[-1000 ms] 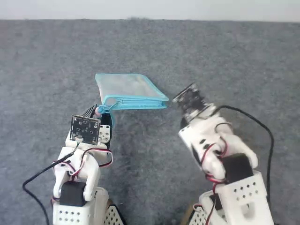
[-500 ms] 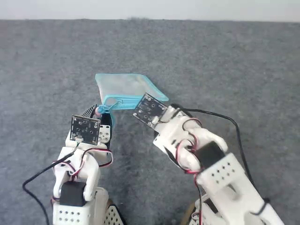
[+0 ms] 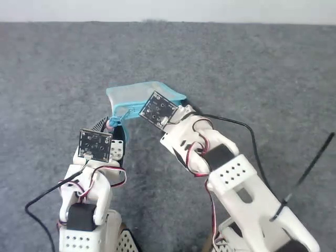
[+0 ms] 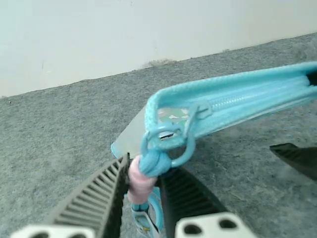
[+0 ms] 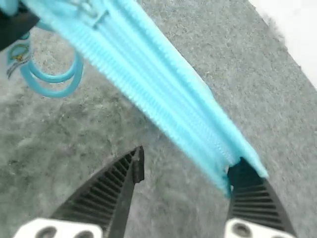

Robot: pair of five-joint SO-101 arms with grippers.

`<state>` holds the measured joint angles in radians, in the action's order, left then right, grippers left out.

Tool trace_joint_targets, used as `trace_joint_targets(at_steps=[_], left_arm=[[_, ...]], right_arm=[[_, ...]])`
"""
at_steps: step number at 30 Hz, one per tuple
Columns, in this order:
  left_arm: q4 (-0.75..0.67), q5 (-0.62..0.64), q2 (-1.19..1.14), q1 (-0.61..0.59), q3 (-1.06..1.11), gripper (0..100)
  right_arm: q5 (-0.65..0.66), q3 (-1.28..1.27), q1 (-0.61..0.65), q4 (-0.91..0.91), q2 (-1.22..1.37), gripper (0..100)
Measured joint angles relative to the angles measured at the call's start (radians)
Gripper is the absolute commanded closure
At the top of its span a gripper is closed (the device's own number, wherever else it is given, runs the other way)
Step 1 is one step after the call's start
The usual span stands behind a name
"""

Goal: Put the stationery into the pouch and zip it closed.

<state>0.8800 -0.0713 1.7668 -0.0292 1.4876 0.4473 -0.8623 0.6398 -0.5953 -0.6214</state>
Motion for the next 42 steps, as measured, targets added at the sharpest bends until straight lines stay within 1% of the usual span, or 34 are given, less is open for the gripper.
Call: trace_joint_targets(at_steps=[4,8,12,15,21,24,31,34,36,37,39,40,41,42], left_arm=[[0.0,0.0,0.0,0.0,0.0,99],[0.0,-0.002,0.0,0.008,0.0,99],[0.0,-0.002,0.0,0.002,0.0,99],[0.0,-0.002,0.0,0.005,0.0,99],[0.0,-0.002,0.0,0.005,0.0,99],[0.0,0.0,0.0,0.002,0.0,99],[0.0,0.0,0.0,0.002,0.0,99],[0.0,0.0,0.0,0.002,0.0,99],[0.0,0.0,0.0,0.002,0.0,99],[0.0,0.0,0.0,0.002,0.0,99],[0.0,0.0,0.0,0.002,0.0,99],[0.0,0.0,0.0,0.0,0.0,99],[0.0,0.0,0.0,0.0,0.0,99],[0.0,0.0,0.0,0.0,0.0,99]], right_arm=[[0.018,0.0,-0.006,0.005,0.0,73.6],[0.17,-0.002,-0.051,-0.057,-0.068,73.5],[0.348,-0.002,-0.014,-0.153,-0.166,73.8],[0.397,-0.002,0.008,-0.186,-0.241,73.6],[0.405,0.0,0.008,-0.186,-0.284,73.9],[0.376,0.0,-0.008,-0.164,-0.273,73.9],[0.388,0.0,-0.006,-0.152,-0.098,73.9],[0.391,0.008,0.003,-0.107,-0.006,74.2],[0.361,0.034,-0.002,-0.08,0.049,79.0],[0.334,0.048,-0.002,-0.069,0.074,84.5],[0.275,0.084,-0.002,-0.06,0.117,99.3],[0.244,0.103,-0.002,-0.058,0.133,99.3],[0.21,0.12,-0.003,-0.058,0.15,96.5],[0.172,0.135,-0.003,-0.058,0.164,98.5]])
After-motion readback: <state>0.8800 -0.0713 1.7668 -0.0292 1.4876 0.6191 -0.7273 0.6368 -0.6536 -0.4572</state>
